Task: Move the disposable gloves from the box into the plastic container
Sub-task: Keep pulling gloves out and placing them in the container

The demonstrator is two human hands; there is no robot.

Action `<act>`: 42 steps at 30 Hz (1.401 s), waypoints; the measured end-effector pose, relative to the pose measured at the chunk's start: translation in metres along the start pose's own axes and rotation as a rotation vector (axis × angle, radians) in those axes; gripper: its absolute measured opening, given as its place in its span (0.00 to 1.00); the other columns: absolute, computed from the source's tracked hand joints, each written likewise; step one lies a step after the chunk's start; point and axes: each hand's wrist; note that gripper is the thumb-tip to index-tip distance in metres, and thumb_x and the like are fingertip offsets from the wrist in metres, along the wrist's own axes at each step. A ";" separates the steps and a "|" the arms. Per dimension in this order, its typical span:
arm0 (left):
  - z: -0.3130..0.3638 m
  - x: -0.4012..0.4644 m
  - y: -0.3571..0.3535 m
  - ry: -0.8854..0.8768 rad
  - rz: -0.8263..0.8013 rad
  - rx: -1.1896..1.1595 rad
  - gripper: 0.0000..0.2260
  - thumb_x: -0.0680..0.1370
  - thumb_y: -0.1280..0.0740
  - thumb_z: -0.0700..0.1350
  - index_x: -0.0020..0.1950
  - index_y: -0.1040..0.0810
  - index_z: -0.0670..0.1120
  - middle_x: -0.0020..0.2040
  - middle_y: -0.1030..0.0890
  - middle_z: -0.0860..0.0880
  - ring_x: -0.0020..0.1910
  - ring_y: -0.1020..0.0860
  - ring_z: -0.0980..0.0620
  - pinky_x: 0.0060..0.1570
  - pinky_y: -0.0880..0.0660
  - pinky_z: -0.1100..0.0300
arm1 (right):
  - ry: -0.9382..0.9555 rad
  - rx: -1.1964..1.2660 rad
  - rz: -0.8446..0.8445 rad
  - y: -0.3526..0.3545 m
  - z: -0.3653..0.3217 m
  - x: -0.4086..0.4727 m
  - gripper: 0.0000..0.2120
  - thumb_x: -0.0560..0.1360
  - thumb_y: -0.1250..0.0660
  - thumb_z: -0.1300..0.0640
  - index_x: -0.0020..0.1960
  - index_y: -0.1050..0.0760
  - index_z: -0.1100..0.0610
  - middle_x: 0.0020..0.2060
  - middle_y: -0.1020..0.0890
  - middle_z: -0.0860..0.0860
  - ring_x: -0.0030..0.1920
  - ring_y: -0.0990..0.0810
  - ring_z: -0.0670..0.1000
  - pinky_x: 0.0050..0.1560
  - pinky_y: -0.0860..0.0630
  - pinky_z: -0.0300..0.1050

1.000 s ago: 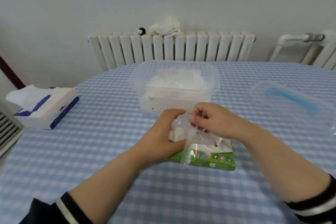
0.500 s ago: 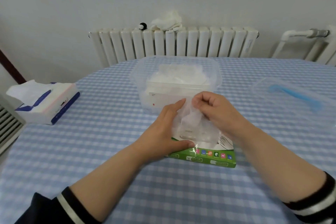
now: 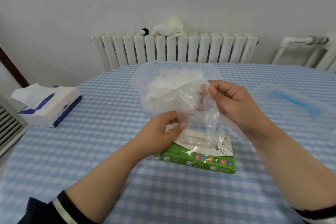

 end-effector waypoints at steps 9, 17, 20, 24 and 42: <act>0.050 0.009 0.047 0.121 -0.073 -0.881 0.34 0.72 0.46 0.67 0.51 0.15 0.41 0.52 0.16 0.40 0.51 0.17 0.44 0.51 0.19 0.51 | -0.101 -0.252 -0.046 0.003 -0.001 0.003 0.14 0.80 0.37 0.60 0.52 0.19 0.42 0.43 0.18 0.58 0.41 0.23 0.73 0.49 0.26 0.70; 0.076 0.039 0.060 -0.005 0.185 -0.414 0.04 0.78 0.32 0.39 0.47 0.18 0.46 0.38 0.16 0.51 0.33 0.20 0.55 0.35 0.21 0.62 | -0.158 -0.260 0.099 0.001 -0.001 0.004 0.09 0.82 0.42 0.56 0.57 0.24 0.48 0.34 0.19 0.45 0.38 0.20 0.50 0.42 0.20 0.43; 0.083 0.048 0.062 -0.045 0.292 -0.294 0.00 0.79 0.32 0.43 0.49 0.22 0.47 0.40 0.16 0.51 0.30 0.22 0.56 0.30 0.25 0.62 | -0.060 -0.317 0.223 -0.002 -0.009 -0.001 0.18 0.76 0.46 0.34 0.58 0.29 0.43 0.45 0.19 0.41 0.42 0.19 0.41 0.41 0.23 0.36; 0.083 0.062 0.060 -0.091 0.434 -0.276 0.08 0.79 0.32 0.45 0.46 0.30 0.48 0.44 0.16 0.51 0.25 0.27 0.62 0.25 0.31 0.65 | -0.139 -0.592 0.041 -0.012 -0.012 -0.002 0.37 0.64 0.29 0.32 0.68 0.41 0.34 0.59 0.31 0.32 0.51 0.26 0.35 0.48 0.24 0.36; 0.023 0.095 0.085 -0.101 0.624 0.409 0.05 0.81 0.36 0.47 0.55 0.27 0.48 0.52 0.24 0.55 0.50 0.25 0.53 0.46 0.30 0.58 | -0.358 -1.111 -0.158 0.001 0.010 0.141 0.13 0.76 0.44 0.68 0.45 0.29 0.51 0.50 0.21 0.51 0.45 0.19 0.54 0.47 0.23 0.48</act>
Point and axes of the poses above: each hand's wrist, its own x-axis towards the middle knuckle, its own y-axis out of the back of the hand, z = x × y
